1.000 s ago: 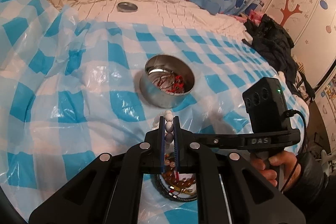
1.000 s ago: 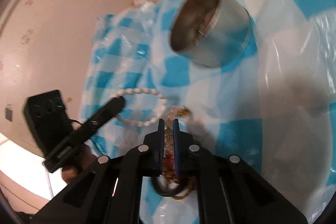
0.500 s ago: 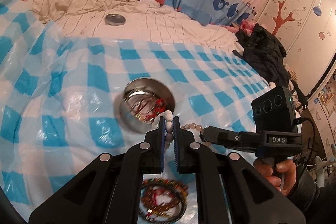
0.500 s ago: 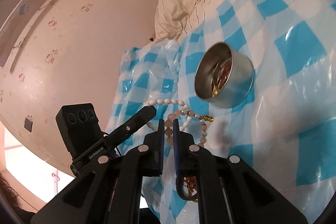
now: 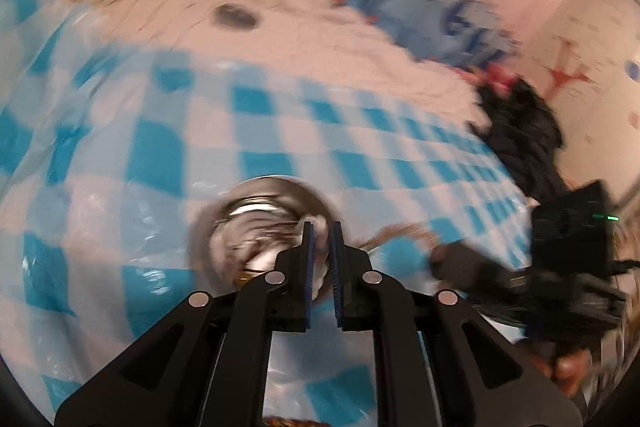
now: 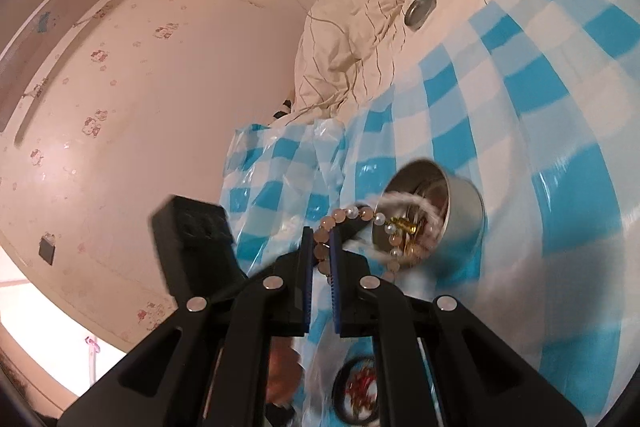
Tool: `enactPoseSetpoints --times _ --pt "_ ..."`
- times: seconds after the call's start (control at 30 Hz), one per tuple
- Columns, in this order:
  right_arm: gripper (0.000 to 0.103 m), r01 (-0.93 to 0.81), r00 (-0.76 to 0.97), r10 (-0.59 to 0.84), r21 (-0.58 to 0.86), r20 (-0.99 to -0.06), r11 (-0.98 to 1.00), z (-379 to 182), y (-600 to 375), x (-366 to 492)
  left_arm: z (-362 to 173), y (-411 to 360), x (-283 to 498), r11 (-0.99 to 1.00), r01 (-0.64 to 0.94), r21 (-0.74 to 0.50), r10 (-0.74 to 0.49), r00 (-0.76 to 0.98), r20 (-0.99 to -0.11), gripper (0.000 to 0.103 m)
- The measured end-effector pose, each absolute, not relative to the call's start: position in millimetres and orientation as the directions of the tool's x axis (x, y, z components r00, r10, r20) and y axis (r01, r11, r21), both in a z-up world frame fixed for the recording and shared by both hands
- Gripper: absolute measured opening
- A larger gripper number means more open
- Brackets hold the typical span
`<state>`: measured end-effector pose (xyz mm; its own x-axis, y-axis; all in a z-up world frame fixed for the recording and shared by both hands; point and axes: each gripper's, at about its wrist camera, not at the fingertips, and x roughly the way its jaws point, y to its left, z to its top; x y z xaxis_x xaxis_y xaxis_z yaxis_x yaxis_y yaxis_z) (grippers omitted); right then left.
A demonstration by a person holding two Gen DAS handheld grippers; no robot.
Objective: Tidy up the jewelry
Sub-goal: 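Open both grippers over the tin to drop the strand in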
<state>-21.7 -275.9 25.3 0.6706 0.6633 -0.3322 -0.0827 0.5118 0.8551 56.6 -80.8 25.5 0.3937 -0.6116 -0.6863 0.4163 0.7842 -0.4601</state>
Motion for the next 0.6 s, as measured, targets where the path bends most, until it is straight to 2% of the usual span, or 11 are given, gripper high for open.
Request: enactPoseSetpoints --times 0.07,0.1,0.2,0.37,0.4,0.57,0.6 --pt "0.011 -0.043 0.667 0.63 0.824 -0.398 0.565 19.6 -272.7 -9.6 20.4 -71.5 63.1 0.832 0.341 -0.438 -0.552 0.422 -0.719 0.027" --pt "0.011 -0.023 0.662 0.62 0.815 -0.422 0.579 15.3 -272.3 -5.1 20.6 -65.9 64.3 0.843 0.318 -0.435 -0.537 0.439 -0.72 0.029" --pt "0.036 0.031 0.666 0.596 0.815 -0.449 0.579 3.8 -276.7 -2.1 28.0 -46.5 63.1 0.856 0.273 -0.439 -0.517 0.488 -0.703 0.04" --pt "0.037 0.05 0.667 0.575 0.799 -0.473 0.6 5.6 -283.3 -24.0 37.1 -40.3 53.3 0.896 0.275 -0.349 -0.444 0.542 -0.714 0.051" --pt "0.039 0.056 0.669 0.564 0.79 -0.484 0.611 7.1 -284.3 -32.1 38.8 -40.9 51.3 0.903 0.277 -0.329 -0.429 0.55 -0.716 0.053" --pt "0.054 0.108 0.66 0.501 0.731 -0.56 0.674 -0.8 -284.2 -81.1 46.4 -48.0 28.2 0.95 0.285 -0.125 -0.285 0.634 -0.719 0.077" --pt "0.055 0.125 0.654 0.493 0.726 -0.573 0.677 -4.9 -284.2 -85.7 47.1 -50.1 24.2 0.953 0.289 -0.091 -0.264 0.647 -0.715 0.079"
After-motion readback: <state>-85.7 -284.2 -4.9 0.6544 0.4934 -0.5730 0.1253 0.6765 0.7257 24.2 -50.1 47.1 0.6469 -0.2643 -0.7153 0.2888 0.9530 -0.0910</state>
